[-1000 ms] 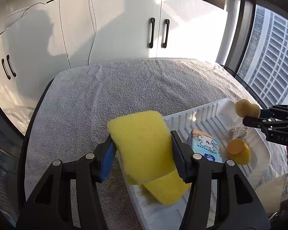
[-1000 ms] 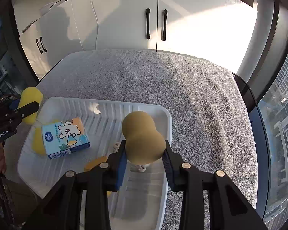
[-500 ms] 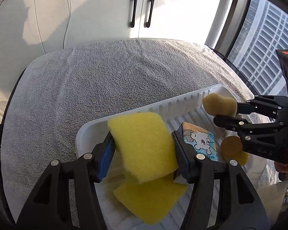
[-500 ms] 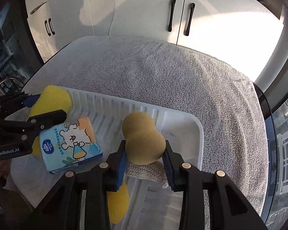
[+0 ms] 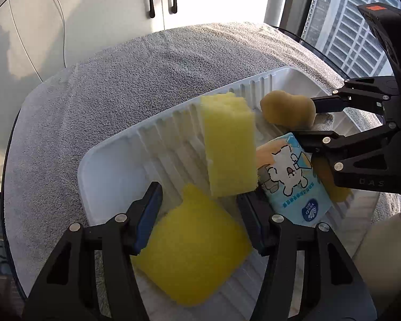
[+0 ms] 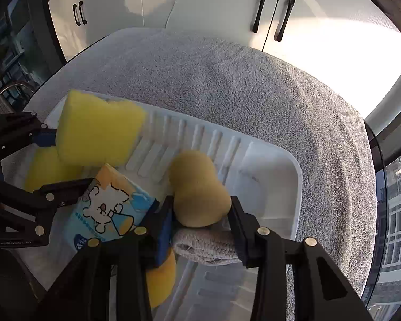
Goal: Organize soft objects
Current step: 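Open both tools to drop the yellow sponge and makeup sponge into the tray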
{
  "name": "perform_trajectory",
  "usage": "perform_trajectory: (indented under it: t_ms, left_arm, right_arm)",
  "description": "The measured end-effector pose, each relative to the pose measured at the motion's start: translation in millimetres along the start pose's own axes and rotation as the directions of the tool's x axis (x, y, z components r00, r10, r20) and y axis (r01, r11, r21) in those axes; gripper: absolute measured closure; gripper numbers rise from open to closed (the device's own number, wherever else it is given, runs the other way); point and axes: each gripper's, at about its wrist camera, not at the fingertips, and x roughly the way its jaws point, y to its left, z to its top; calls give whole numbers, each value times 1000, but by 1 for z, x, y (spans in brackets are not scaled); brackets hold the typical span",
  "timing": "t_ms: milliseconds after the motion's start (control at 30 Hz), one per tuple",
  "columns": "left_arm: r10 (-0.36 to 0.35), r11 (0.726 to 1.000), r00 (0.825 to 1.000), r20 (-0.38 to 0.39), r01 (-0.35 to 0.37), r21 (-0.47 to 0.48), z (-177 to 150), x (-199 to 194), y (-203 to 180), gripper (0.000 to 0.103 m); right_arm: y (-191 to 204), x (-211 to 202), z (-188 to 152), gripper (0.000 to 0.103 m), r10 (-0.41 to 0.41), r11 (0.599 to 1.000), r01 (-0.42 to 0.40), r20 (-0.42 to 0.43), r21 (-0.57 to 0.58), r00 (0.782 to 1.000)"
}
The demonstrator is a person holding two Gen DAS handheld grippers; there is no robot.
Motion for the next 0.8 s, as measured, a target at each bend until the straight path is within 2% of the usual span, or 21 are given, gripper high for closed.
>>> perform_trajectory:
  t_ms: [67, 233, 400, 533, 600, 667, 800]
  left_arm:
    - [6, 1000, 1000, 17, -6, -27, 1, -2, 6, 48]
    - [-11, 993, 997, 78, 20, -115, 4, -21, 20, 46]
    - [57, 981, 990, 126, -32, -192, -1, -43, 33, 46]
    - [56, 973, 988, 147, -21, -228, -14, -59, 41, 46]
    - [86, 970, 984, 154, -47, -239, -21, -64, 43, 46]
    - [142, 963, 973, 182, -94, -253, -29, -74, 44, 46]
    - [268, 933, 935, 231, -192, -303, -53, -100, 47, 46]
  right_arm:
    - [0, -5, -1, 40, -26, 1000, 26, 22, -2, 999]
    - [0, -25, -3, 34, -45, 999, 46, 63, -16, 997]
    - [-6, -44, -13, 32, -44, 999, 45, 93, -2, 995]
    - [-11, -60, -25, 31, -42, 999, 40, 111, 18, 993]
    - [-13, -68, -33, 31, -47, 999, 44, 125, 27, 991]
    - [-16, -76, -40, 31, -60, 998, 54, 141, 46, 988]
    - [-27, -92, -56, 31, -102, 991, 85, 164, 107, 981]
